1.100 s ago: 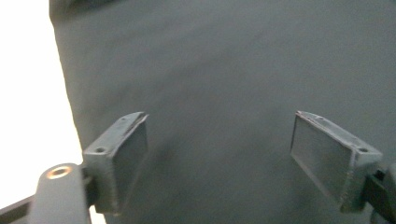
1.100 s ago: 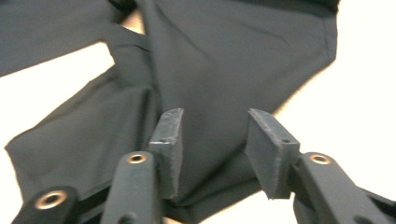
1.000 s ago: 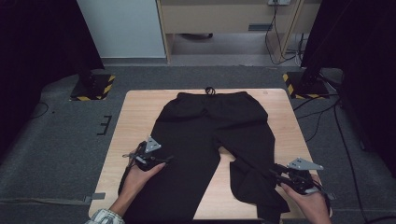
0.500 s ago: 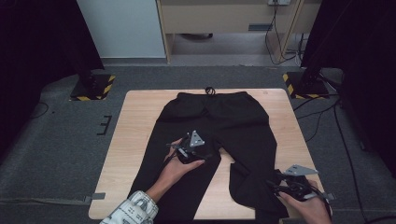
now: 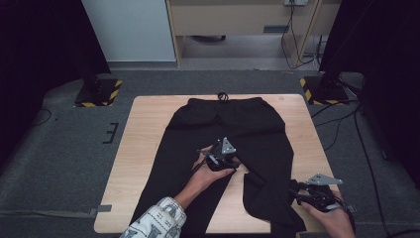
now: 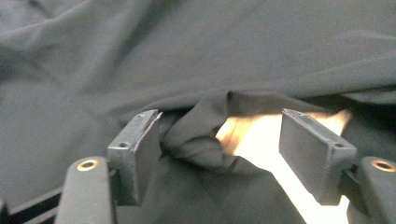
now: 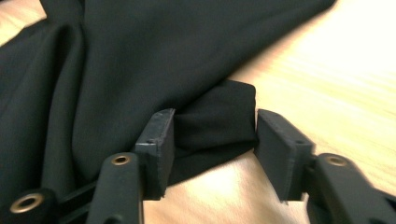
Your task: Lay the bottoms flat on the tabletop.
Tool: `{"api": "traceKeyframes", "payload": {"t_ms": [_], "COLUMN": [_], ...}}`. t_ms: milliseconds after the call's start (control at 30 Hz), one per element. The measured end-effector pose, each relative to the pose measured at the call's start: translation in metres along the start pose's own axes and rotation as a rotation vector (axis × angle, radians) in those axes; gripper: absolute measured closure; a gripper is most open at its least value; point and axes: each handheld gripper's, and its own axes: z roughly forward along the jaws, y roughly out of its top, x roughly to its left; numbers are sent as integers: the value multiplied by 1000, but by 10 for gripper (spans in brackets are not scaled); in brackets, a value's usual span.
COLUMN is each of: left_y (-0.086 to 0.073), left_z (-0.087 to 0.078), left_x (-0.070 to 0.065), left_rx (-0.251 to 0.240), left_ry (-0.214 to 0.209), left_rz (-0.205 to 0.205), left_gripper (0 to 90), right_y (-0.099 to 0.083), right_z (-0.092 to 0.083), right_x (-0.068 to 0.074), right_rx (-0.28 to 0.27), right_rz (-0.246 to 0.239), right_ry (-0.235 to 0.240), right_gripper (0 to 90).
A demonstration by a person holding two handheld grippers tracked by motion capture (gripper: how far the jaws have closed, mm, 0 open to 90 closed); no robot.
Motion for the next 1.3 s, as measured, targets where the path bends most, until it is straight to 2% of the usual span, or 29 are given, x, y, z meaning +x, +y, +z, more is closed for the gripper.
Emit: {"api": "traceKeyframes", "payload": {"t_ms": [67,100,167,233,267,367,467,600,633,700,733,767,867,967,1100,1233,1300], "left_y": [3,5,7,8,8,7,6,3,2,2,2,1,0,-1,-5,-10,-14], "left_z": [5,8,12,13,14,13,11,9,9,9,10,9,5,0,-2,0,1], "left_x": [-2,-2,-1,4,5,10,15,18,17,14,13,12,10,9,8,10,12], "left_rx": [-3,12,33,37,36,35,37,38,42,39,37,33,28,40,50,71,58], "left_ry": [9,19,30,26,26,37,52,50,52,44,42,45,32,17,17,22,13], "left_rz": [9,13,5,-34,-48,-80,-84,-87,-81,-71,-63,-63,-57,-53,-36,-48,-67], "left_gripper": [423,486,660,799,837,868,870,869,869,864,851,831,814,794,788,792,802], "right_y": [3,3,4,4,4,-2,-16,-37,-40,-41,-39,-36,-23,-8,12,28,34], "right_z": [1,1,0,-2,-4,-18,-40,-77,-85,-98,-100,-100,-86,-62,-31,-6,5], "right_x": [1,1,2,2,2,-2,-6,-8,-7,-7,-7,-7,-10,-13,-20,-29,-31], "right_rx": [6,6,12,17,23,42,74,131,121,93,76,52,18,3,-18,-3,23], "right_rz": [-6,-14,-23,-29,-21,-13,-7,6,1,0,3,2,20,26,48,45,41], "right_ry": [10,7,28,25,31,41,53,89,85,92,89,87,73,63,5,-34,-43], "right_gripper": [641,713,836,855,857,859,859,853,845,768,670,571,467,464,481,513,510]}}
